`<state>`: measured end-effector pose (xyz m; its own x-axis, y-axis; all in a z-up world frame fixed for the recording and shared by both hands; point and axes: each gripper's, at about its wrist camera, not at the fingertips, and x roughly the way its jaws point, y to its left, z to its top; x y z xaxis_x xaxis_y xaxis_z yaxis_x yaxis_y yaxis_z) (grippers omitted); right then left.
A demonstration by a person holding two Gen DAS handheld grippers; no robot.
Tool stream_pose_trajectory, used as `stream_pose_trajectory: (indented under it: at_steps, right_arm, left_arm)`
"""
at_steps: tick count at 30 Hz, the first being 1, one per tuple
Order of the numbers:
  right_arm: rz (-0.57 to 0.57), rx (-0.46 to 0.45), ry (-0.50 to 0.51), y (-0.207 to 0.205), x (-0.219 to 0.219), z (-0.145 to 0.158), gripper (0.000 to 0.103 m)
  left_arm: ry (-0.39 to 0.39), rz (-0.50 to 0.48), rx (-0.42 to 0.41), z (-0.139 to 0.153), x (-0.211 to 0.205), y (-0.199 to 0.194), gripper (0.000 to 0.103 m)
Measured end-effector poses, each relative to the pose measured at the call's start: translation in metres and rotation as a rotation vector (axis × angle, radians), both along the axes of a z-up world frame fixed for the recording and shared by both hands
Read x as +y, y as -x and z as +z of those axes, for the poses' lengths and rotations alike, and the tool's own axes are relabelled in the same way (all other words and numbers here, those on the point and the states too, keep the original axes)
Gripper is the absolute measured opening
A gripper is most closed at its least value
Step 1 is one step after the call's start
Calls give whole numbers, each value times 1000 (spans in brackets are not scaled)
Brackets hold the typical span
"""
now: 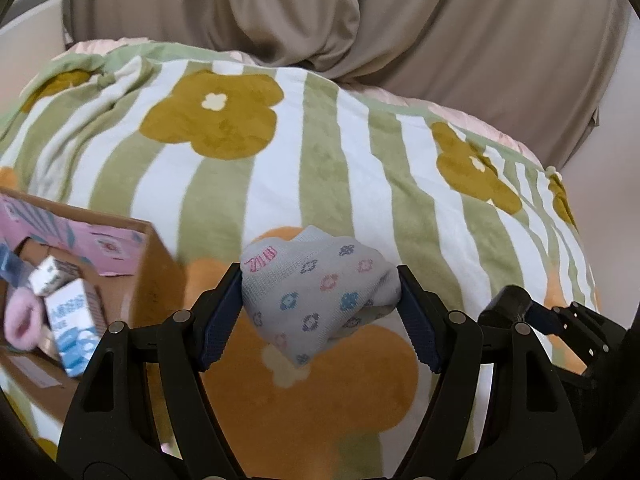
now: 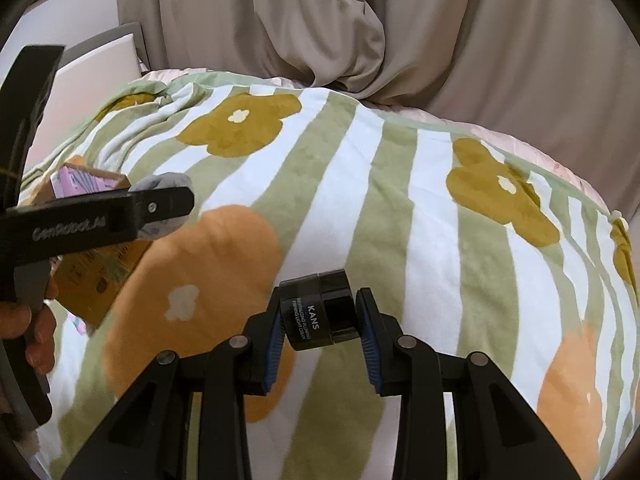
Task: Organize objects
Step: 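Carry the patterned cloth with the left tool while the right tool carries the KANS jar over the box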
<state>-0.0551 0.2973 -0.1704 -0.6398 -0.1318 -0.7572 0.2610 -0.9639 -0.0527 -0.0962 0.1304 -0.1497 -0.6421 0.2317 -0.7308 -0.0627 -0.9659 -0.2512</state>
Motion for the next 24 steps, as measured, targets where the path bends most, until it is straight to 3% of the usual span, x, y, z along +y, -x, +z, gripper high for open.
stream_pose_trajectory:
  at_steps: [12, 24]
  right_arm:
    - [27, 19, 36, -5, -74, 28, 32]
    - [113, 29, 52, -12, -173, 37, 32]
  left_arm:
    - [13, 31, 34, 33, -87, -24, 71]
    - [40, 124, 48, 40, -195, -44, 71]
